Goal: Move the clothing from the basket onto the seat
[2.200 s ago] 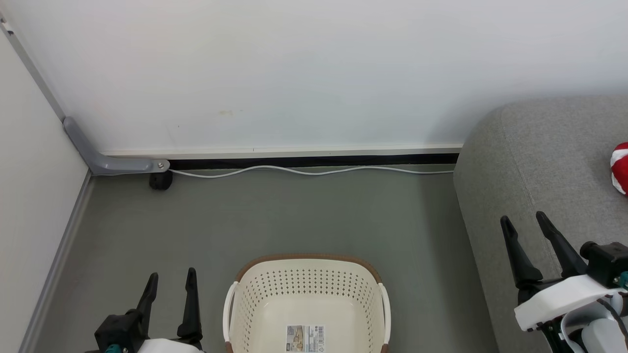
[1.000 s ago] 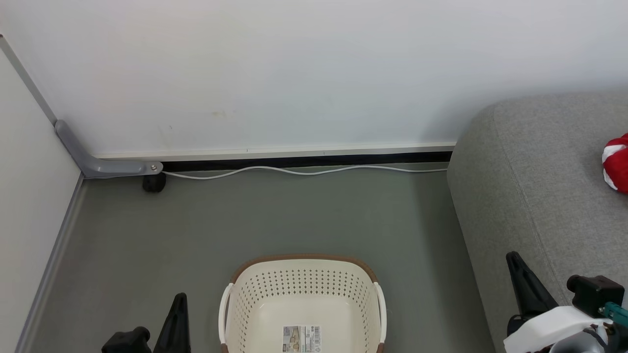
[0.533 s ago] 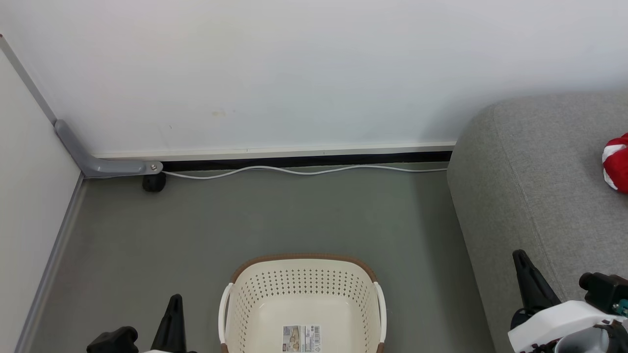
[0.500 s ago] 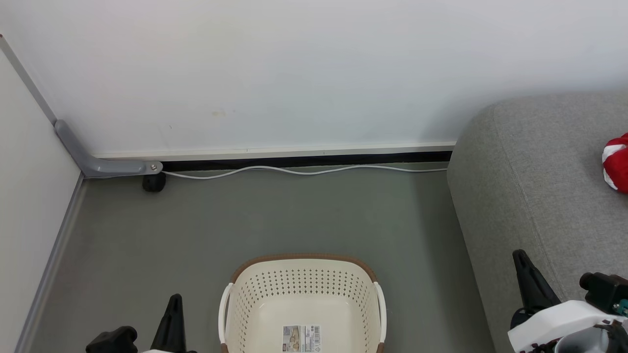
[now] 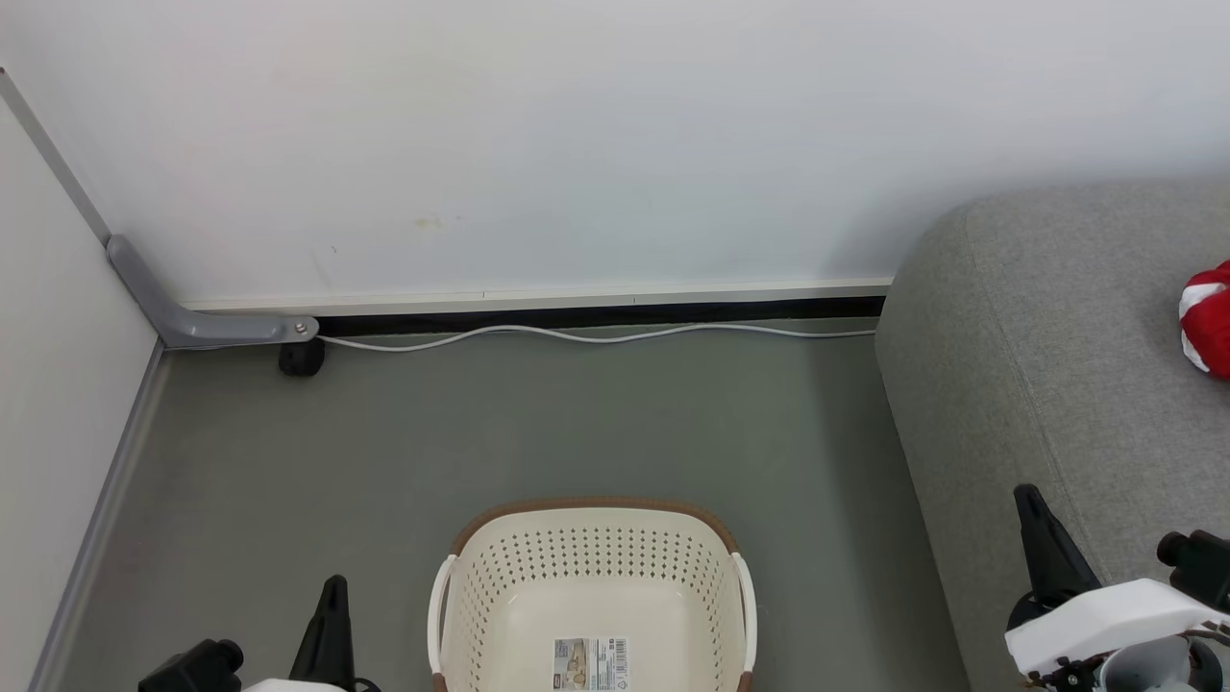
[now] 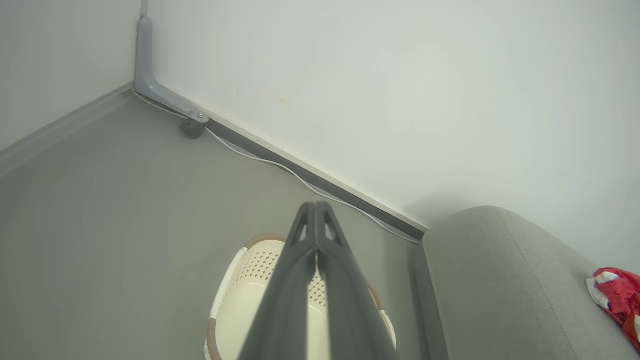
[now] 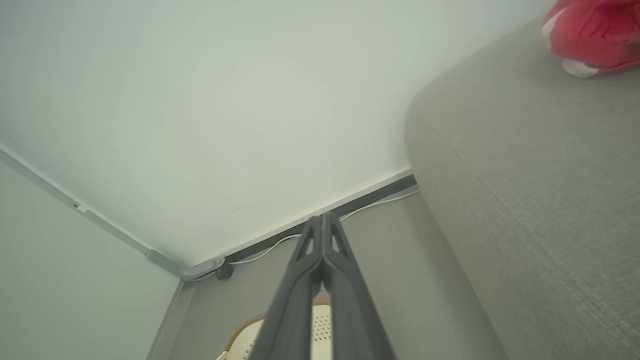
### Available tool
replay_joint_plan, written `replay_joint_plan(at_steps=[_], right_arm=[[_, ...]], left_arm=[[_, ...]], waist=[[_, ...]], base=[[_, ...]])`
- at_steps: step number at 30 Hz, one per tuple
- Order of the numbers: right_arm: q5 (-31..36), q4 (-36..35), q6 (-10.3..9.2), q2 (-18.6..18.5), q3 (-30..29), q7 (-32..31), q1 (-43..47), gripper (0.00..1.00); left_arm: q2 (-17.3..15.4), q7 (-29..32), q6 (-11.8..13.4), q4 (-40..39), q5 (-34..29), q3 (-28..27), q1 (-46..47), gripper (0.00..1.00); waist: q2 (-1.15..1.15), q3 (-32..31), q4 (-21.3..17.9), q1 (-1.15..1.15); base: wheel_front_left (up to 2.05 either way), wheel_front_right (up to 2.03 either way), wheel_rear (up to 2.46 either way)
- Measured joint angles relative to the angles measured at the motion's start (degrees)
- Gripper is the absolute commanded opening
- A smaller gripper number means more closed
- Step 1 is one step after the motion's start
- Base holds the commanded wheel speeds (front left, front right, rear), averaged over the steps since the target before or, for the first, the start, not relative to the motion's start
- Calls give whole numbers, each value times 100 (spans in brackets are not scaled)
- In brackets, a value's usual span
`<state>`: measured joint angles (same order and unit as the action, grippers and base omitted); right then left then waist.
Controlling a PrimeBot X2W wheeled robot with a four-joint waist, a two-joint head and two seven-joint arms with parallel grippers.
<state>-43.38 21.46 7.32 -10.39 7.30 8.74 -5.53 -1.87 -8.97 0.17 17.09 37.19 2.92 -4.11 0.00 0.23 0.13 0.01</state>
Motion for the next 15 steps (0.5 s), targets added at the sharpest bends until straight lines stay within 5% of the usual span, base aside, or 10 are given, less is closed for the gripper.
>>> replay_joint_plan(at_steps=[15], right_arm=[[-783, -68, -1, 125, -249, -240, 1, 0]], left_arm=[[-2, 249, -113, -26, 905, -113, 110, 0]], waist=[[0, -1, -2, 0]], base=[[0, 0, 0]])
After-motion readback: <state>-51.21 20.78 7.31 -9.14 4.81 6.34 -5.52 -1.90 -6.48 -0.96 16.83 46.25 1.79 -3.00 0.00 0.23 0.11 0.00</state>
